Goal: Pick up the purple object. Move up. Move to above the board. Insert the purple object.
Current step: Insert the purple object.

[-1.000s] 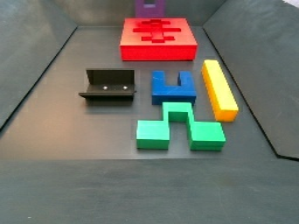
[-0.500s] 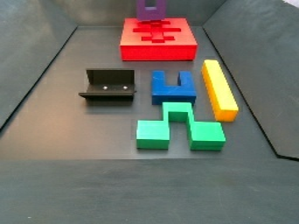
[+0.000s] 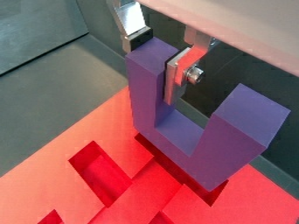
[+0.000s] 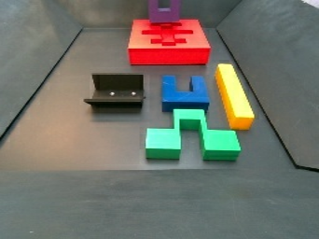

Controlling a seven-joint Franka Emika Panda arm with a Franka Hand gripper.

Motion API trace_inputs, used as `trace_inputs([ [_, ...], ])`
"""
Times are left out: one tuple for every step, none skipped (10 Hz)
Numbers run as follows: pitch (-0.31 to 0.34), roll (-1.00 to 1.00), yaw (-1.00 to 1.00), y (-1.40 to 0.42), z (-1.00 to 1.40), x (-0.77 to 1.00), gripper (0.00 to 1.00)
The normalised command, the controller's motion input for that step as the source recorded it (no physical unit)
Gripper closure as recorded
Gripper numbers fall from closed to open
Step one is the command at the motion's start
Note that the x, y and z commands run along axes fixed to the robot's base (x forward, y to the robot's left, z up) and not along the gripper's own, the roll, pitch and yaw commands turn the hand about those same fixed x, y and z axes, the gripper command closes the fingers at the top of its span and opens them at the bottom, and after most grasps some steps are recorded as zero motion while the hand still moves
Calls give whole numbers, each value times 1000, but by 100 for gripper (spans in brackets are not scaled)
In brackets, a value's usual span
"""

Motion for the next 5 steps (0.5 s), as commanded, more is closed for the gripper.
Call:
trace_inputs([
  [0,0,0,0,-160,0,100],
  [0,0,0,9,-220,0,100],
  [0,0,0,40,-183,0,100],
  [0,0,0,123,-111,0,100],
  [19,0,0,263,0,0,100],
])
